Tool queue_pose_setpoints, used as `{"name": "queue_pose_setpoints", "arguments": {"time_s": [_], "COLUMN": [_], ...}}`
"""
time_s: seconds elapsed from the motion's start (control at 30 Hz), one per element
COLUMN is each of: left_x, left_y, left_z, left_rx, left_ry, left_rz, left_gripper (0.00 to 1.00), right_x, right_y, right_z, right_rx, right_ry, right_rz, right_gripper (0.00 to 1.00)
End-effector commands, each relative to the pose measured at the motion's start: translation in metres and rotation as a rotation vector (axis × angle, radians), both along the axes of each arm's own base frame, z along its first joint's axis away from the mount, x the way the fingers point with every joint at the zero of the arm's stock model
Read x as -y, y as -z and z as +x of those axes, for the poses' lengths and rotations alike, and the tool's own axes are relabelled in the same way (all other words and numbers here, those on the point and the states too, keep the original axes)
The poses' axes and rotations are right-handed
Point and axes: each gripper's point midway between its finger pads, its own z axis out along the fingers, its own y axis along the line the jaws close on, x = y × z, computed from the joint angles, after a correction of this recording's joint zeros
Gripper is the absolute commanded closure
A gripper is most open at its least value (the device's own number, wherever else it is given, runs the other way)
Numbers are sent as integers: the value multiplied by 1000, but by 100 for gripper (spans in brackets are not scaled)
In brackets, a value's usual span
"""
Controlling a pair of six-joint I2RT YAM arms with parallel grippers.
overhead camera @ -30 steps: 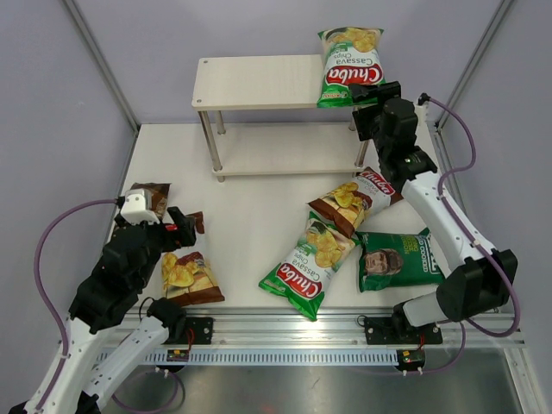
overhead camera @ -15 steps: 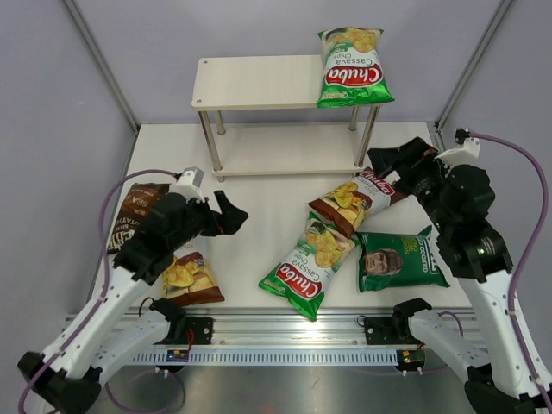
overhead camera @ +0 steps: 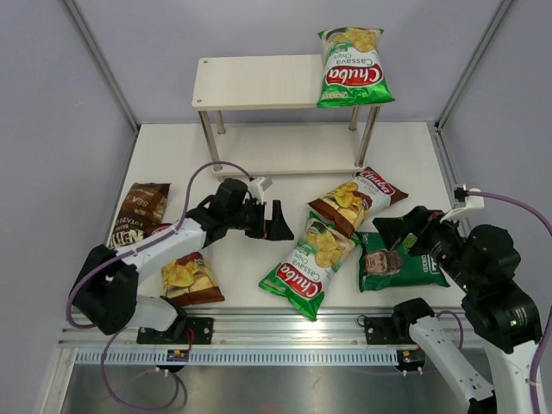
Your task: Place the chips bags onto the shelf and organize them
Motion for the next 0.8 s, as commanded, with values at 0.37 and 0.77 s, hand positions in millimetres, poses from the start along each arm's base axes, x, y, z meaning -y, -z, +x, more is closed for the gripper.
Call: {"name": "queue_pose_setpoints", "arguments": {"time_s": [0.37, 0.77], "left_x": [79, 79], "left_y": [40, 66], "left_z": [-5, -21], "left_rx": [-51, -80], "left_ry": [272, 168], "left_rz": [7, 48], "left_gripper": [8, 72], "right_x": [-48, -50], "right_y": [39, 49], "right_z": [-7, -3], "right_rx": [-93, -107], "right_ry": [-284, -283], "right_rz": [43, 53], "right_gripper": [0, 0]}}
